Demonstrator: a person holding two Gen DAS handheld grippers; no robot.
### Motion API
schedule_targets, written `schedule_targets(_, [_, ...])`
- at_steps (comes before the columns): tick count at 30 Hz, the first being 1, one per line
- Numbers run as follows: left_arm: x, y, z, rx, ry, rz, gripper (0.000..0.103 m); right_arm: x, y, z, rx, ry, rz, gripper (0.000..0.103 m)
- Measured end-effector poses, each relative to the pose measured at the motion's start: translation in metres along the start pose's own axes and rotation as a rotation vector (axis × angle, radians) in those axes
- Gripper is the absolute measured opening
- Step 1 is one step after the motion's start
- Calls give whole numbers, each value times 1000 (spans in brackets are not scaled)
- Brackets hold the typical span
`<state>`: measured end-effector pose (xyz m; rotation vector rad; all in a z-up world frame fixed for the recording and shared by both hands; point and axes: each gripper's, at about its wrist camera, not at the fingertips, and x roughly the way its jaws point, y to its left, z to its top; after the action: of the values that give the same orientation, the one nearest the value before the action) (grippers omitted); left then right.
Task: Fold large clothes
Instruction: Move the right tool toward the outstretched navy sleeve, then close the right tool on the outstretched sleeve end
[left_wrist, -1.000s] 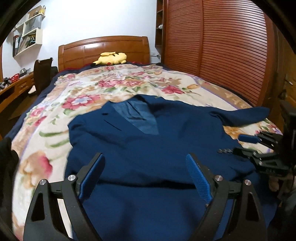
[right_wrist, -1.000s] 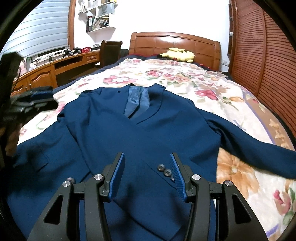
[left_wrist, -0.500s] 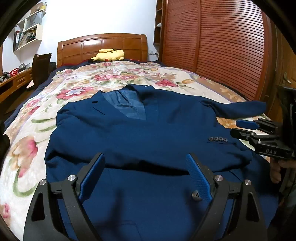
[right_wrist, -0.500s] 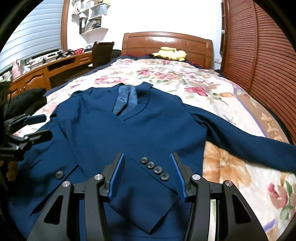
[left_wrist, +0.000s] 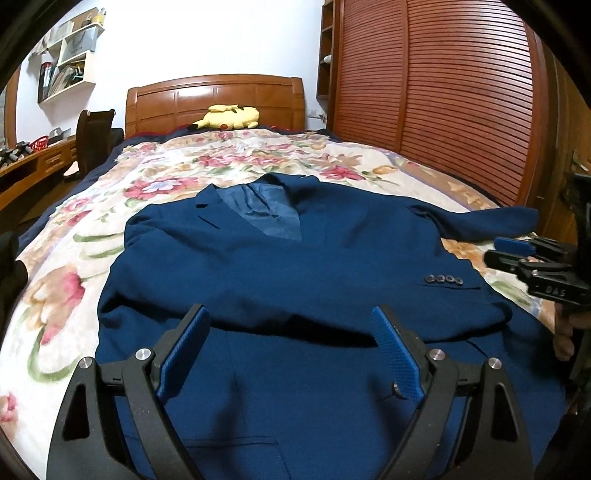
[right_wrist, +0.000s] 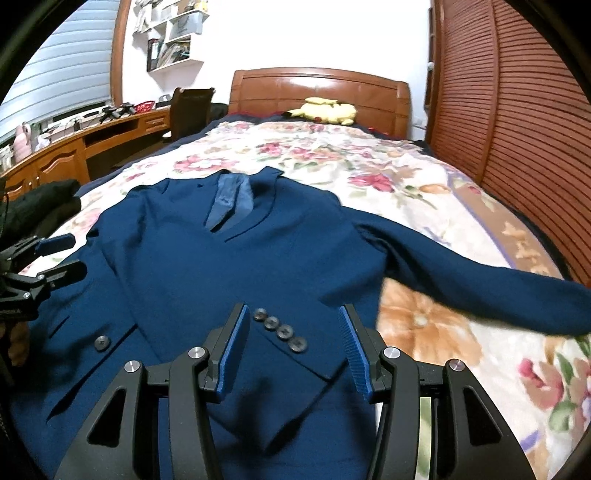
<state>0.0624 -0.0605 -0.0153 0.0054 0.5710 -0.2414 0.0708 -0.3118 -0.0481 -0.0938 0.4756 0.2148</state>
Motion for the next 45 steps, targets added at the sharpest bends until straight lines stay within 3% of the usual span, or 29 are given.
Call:
schedule_targets(8, [0, 3, -2, -14, -9, -17, 89, -35, -25, 1, 28, -54, -103, 52])
schedule_targets(10, [-2, 4, -2, -16, -13, -23, 89, -40, -36, 3, 6, -68, -164, 52])
schedule_targets(13, [-5, 4, -3, -22, -20, -28, 89, -39, -55, 6, -19, -67, -233, 61])
schedule_targets(19, [-6, 4, -3, -17, -25, -27, 89, -15, -107, 15, -32, 24, -351, 61])
schedule_targets(27, [-6, 1, -3, -3, -21, -20, 89, 10, -190, 36, 94, 93, -496, 61])
schedule_targets(33, [-5, 0, -2, 1, -10, -19, 89, 30, -250, 31, 271, 161, -588, 62])
schedule_targets(37, [-5, -1, -2, 10, -7, -18, 89, 44, -274, 26, 336, 207, -644, 65])
schedule_targets(39, [-4, -1, -2, 13, -5, -17, 89, 54, -286, 22, 356, 274, -724, 70])
schedule_targets(45, [-3, -2, -3, 15, -1, -17, 89, 68, -304, 16, 493, 315, -656, 70])
